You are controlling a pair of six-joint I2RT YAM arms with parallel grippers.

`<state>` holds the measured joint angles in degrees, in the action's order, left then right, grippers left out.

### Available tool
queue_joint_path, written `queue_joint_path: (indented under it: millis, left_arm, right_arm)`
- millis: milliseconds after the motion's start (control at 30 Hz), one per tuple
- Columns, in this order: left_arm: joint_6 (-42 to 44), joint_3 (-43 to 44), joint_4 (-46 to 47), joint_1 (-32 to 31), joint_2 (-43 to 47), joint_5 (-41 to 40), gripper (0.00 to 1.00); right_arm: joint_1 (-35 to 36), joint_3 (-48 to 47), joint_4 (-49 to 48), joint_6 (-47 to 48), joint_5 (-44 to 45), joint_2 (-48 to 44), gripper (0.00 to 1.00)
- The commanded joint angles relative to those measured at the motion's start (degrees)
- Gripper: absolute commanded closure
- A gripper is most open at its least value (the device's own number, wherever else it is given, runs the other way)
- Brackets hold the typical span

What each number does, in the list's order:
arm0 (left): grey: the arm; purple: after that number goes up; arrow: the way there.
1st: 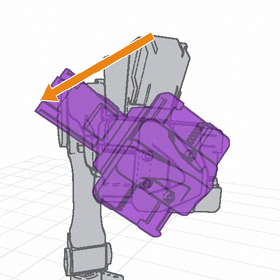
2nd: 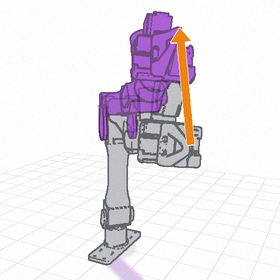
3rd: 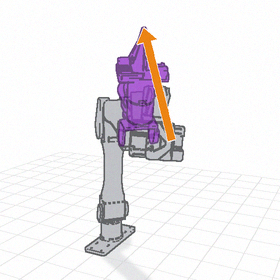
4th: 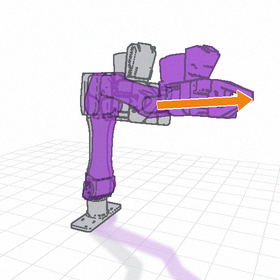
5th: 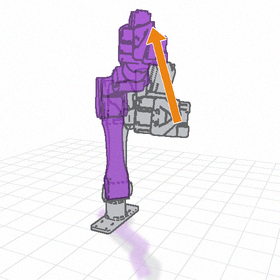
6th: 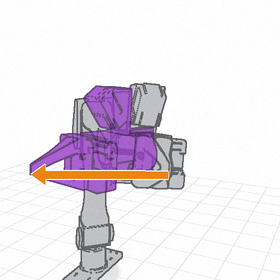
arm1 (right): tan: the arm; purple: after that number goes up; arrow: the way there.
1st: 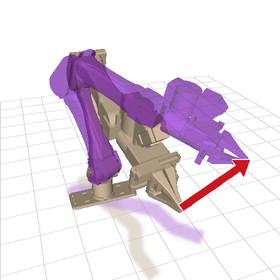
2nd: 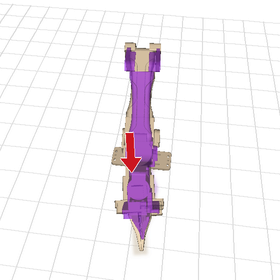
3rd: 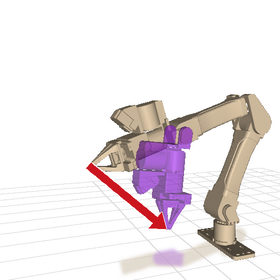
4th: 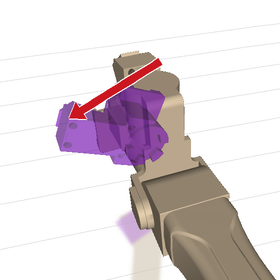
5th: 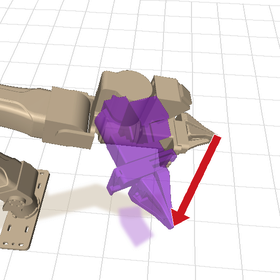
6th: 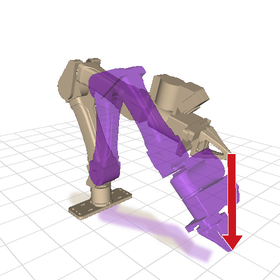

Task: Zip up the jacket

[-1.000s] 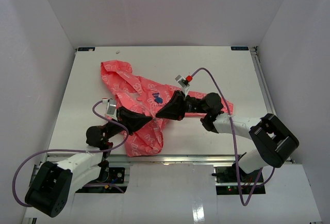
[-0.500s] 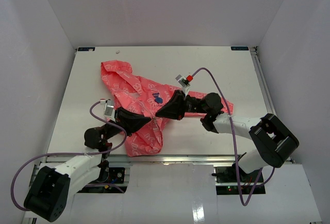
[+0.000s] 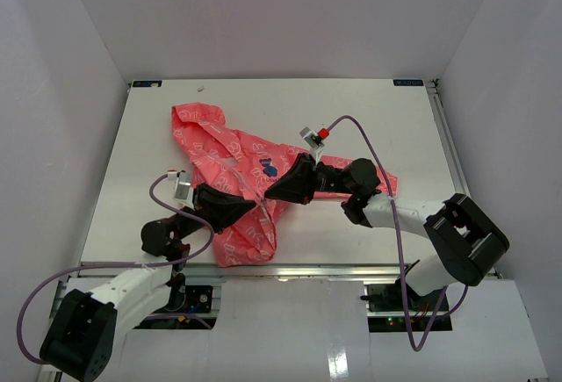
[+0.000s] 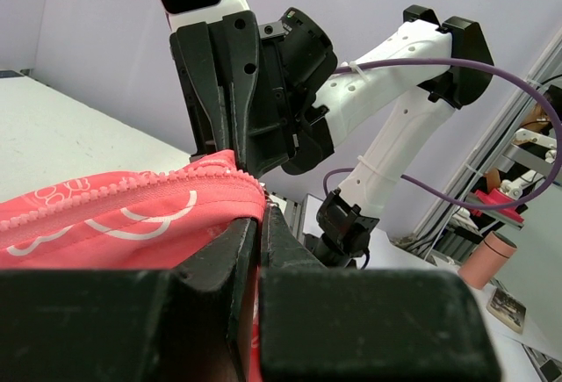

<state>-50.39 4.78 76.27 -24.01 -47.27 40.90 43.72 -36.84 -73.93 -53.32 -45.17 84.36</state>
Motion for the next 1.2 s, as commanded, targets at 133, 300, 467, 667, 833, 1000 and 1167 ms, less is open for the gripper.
queue_joint_path:
  millis: [133,300,467,667,833,1000,1167]
  left_arm:
    - [1.4,1.9,20.3,-0.2,2.5,-0.2,1.0]
    - [2.6,2.0,18.0,-0.1,3.2,-0.8,1.0]
    - [4.7,2.5,15.1,-0.1,3.5,-1.2,1.0]
    - [5.6,2.5,14.4,-0.1,3.0,-1.1,1.0]
    - [5.4,2.5,15.1,-0.2,2.5,-1.1,1.0]
    - [5.4,3.0,14.5,-0.2,2.3,-0.9,1.0]
    - [5.9,2.2,15.8,-0.2,1.4,-1.7,1.0]
  right_arm:
    - [-0.2,0.1,-34.2,1.2,0.8,-1.9,0.92]
    - [-0.2,-0.1,-34.2,0.8,0.5,-2.2,0.92]
    - [-0.2,0.6,-34.2,0.9,0.4,-3.2,0.92]
    - [-0.2,0.5,-34.2,0.7,0.4,-4.1,0.92]
    - [-0.2,0.0,-34.2,0.0,0.2,-3.6,0.92]
    - [-0.2,-0.3,-34.2,-0.2,0.3,-3.4,0.92]
    - [-0.1,-0.8,-34.2,-0.6,0.2,-3.4,0.92]
